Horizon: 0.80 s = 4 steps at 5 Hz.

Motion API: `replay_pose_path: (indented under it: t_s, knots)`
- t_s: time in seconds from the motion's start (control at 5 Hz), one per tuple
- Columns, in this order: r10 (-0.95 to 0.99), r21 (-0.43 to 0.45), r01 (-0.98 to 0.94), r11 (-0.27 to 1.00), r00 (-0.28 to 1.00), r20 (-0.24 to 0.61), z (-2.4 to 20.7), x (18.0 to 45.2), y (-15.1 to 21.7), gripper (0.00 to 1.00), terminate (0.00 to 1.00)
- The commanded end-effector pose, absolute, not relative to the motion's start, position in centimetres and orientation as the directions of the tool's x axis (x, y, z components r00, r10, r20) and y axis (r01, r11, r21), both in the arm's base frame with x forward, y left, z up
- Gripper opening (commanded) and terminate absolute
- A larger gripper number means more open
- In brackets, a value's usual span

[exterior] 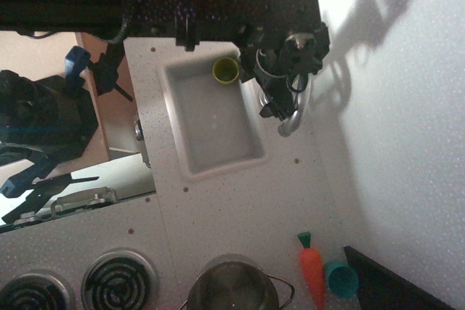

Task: Turn faucet right

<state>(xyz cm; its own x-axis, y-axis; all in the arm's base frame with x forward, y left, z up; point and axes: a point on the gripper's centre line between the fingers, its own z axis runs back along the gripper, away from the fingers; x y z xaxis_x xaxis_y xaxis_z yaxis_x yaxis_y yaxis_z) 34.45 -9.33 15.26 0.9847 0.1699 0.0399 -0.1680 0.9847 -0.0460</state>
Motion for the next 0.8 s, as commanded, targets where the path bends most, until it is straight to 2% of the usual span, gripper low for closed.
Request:
replay_pose_path:
  t_s: [0.0,0.2,0.6]
  knots:
    - [0.172,-0.11,-0.158,0.981,0.976,0.13,17.4,34.4,-10.9,1.0,0.0]
    - [0.209,-0.143,-0.179,0.973,0.951,0.23,18.5,30.0,-10.8,1.0,0.0]
    - [0.209,-0.143,-0.179,0.973,0.951,0.23,18.5,30.0,-10.8,1.0,0.0]
